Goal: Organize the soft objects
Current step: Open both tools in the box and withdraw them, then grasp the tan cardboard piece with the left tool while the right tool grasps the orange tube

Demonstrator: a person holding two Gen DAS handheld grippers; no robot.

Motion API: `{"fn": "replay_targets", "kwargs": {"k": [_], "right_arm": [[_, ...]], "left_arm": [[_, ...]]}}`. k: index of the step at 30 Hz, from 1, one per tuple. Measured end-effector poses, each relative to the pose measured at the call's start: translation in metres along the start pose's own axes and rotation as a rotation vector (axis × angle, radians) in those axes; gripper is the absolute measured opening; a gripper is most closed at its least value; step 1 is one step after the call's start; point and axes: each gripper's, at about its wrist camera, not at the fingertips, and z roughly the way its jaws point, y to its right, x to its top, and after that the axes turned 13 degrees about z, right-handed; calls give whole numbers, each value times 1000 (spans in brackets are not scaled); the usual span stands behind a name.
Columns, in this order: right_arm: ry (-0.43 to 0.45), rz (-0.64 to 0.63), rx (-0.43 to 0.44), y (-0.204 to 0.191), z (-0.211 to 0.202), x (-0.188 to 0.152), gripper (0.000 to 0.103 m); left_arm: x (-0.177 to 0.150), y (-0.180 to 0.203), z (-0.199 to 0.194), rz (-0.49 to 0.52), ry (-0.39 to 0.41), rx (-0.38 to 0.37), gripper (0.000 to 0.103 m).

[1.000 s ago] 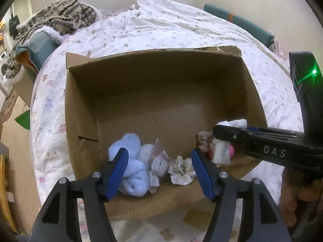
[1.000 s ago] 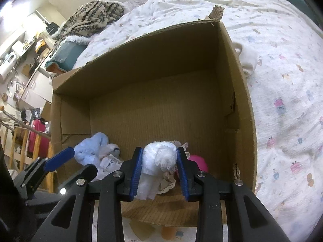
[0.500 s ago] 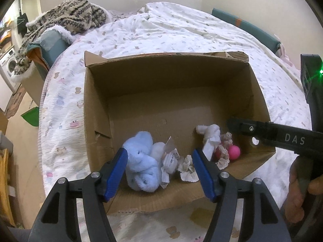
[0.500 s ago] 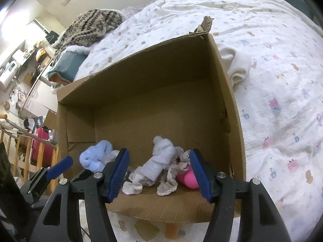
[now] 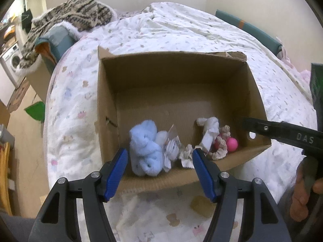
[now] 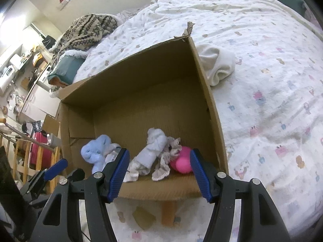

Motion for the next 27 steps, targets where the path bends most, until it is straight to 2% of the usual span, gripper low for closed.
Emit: {"fn": "replay_targets", "kwargs": {"k": [12,18,22,24,27], "right_arm": [[-27,62,4,15,-14,-33,66],[-66,122,-5,28,-9,-47,66],[-129,170,-10,37,5,-51,66],[-168,157,-43,38,17,-54,66],[-264,172,-24,38,40,-60,63]], "left_arm": [[-23,-6,-7,-74,-33,-3,64],[-36,-9,-6,-121,-65,-31,64],[-44,-9,-1,-142,-100,-47,64],[-47,-7,1,-149,-111,-55,64],[-50,-1,5,-142,-130,-63,64]]}}
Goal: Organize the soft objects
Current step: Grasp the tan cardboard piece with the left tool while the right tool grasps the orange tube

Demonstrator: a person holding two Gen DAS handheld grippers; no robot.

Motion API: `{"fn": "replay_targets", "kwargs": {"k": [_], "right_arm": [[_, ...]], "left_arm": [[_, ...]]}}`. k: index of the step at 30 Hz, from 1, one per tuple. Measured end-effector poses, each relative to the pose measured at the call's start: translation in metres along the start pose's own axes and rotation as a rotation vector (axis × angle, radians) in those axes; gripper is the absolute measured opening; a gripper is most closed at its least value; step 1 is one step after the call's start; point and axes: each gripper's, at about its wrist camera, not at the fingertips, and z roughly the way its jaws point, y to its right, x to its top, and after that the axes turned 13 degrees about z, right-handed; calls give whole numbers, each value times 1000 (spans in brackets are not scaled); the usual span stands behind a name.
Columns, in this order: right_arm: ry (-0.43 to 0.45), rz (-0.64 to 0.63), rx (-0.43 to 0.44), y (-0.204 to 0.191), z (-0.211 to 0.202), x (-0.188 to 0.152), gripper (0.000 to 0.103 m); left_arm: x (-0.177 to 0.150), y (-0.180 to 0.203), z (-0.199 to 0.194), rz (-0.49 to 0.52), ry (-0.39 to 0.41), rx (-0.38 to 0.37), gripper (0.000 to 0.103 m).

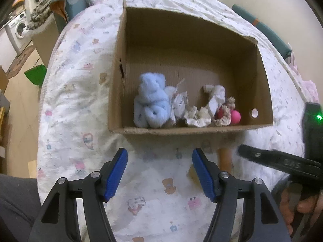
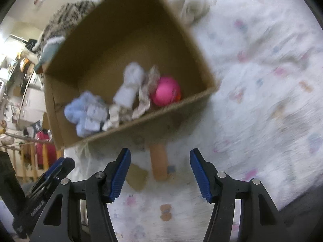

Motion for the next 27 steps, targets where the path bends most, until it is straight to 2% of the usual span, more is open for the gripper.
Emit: {"fn": "replay_targets", "kwargs": {"k": [1,4,8,9,10,13,16,20,27], "right_arm": [[-20,-8,-9,-2,7,0,55],[-55,-52,-62,-9,28,0,43],[-53,-120,-127,-18,42,-2,34],[-51,-132,-140,-20,44,-3,26],[-49,-140,-148,-20,45,-3,17],[-48,-138,-136,-20,43,-4,8],[-41,-120,-110,-15,34,-3,7],[2,-110,-82,-14,15,-3,7],[50,-66,-75,6,-14,-2,7]], "left_arm": [[-1,2,1,5,-5,-1,64],[-4,6,4,15,-17,-3,64],[-6,7,11,10,-46,-21,64],[-7,7,13,6,-54,-27,64],[-8,7,15,2,-64,-33,64],[-11,9,21,-8,-86,-50,64],[-13,12,30,-32,-119,-66,64],[-19,23,43,-98,-161,-148,64],[-24,46,65,-190,-186,-165,62]]}}
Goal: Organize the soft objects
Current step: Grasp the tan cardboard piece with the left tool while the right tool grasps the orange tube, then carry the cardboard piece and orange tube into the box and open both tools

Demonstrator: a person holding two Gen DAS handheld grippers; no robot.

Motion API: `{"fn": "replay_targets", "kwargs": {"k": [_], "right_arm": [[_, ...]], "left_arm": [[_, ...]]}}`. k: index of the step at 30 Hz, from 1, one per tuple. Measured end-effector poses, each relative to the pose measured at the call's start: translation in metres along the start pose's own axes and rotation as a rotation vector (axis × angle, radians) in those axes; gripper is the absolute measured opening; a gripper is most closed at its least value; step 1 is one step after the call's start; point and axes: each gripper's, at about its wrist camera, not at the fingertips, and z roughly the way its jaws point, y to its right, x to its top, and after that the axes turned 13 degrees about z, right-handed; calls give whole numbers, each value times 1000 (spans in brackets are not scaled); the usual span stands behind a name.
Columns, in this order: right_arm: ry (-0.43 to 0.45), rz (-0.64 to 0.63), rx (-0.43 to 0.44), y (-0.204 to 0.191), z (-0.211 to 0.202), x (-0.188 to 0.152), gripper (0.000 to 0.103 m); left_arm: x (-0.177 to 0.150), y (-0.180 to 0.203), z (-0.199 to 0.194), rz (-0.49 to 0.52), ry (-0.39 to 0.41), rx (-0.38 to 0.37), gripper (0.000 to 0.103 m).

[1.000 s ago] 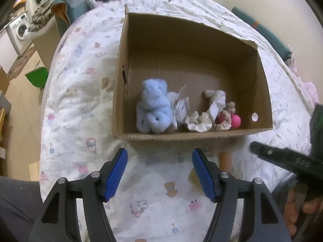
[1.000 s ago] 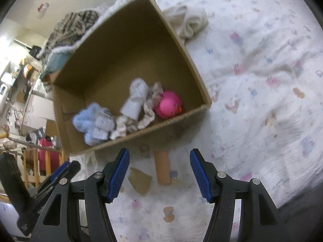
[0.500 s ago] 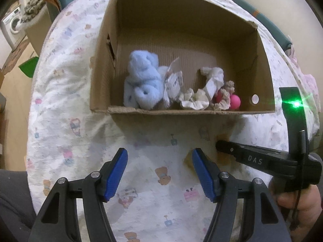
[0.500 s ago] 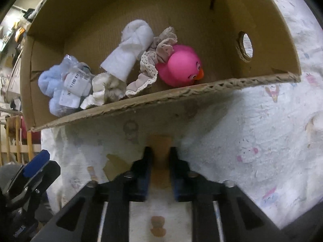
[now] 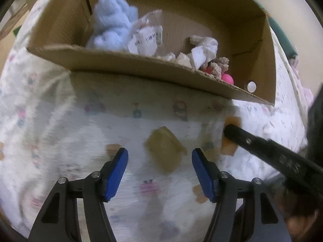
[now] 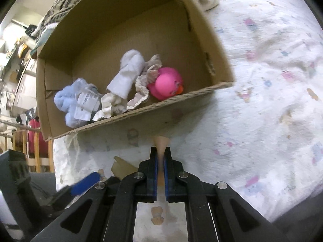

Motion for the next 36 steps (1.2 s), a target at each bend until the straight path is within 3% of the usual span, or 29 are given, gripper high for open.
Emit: {"fn": "replay_targets", "kwargs": {"k": [2,4,5,6,10,12,25,36], "right_arm": [[8,15,10,4,-7,0,7],[14,27,21,5,-12,2,7],[17,30,26,8,-15,2,7],[19,32,30,10,-16,4,7],[18,46,46,10,-17,5,7],[18,39,52,10,-19,6,7],[20,3,52,4,-27,3,7],[48,-68,58,-19,-39,-16,7]], "left_arm": [[1,4,5,-26,5,3,56],[2,8,12,-31,4,19,40],[2,9,15,-31,6,31,38],[3,11,18,-27,4,35,37],[2,16,22,6,14,56,13],[3,15,19,22,21,51,8],[3,0,-27,70,61,58,6],[-7,-32,-68,99,113,128,6]]}}
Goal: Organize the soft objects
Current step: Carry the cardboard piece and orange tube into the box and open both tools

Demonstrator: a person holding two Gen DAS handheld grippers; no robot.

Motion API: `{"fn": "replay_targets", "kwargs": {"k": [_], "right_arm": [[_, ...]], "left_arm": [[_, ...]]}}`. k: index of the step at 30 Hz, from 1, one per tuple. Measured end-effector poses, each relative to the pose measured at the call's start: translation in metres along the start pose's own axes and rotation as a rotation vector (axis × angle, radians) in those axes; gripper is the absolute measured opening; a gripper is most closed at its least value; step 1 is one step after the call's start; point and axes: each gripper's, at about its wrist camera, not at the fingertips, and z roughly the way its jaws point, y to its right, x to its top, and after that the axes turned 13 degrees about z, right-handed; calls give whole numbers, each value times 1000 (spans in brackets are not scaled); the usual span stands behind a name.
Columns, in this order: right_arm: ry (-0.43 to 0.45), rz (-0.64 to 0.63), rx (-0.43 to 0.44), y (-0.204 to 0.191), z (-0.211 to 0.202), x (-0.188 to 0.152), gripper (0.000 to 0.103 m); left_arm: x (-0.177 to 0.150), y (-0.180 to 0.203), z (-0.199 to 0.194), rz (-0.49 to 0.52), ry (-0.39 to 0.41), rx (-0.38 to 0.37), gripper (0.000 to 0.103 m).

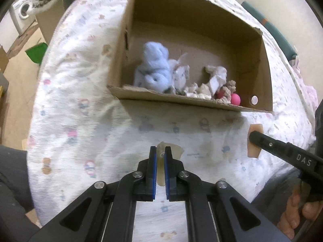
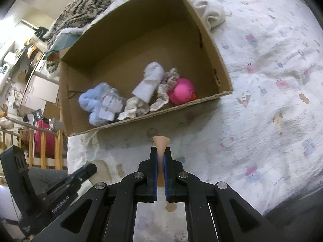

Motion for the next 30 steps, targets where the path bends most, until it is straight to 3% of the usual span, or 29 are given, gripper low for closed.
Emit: {"fn": "replay_targets", "kwargs": {"k": [8,15,22,30], "right_arm": [[38,-72,39,-19,-14,-11,7],[141,-161,126,-43,-46,-13,7],[221,-169,179,-58,-77,10,7],[214,-160,155,-61,-73,42,7]], "left_arm": [[6,-10,-40,24,97,26,6],[30,-17,-74,31,197,10,6],[72,-24,-104,48,282,-5,6],[106,-14,-96,86,281,-26,6]]}}
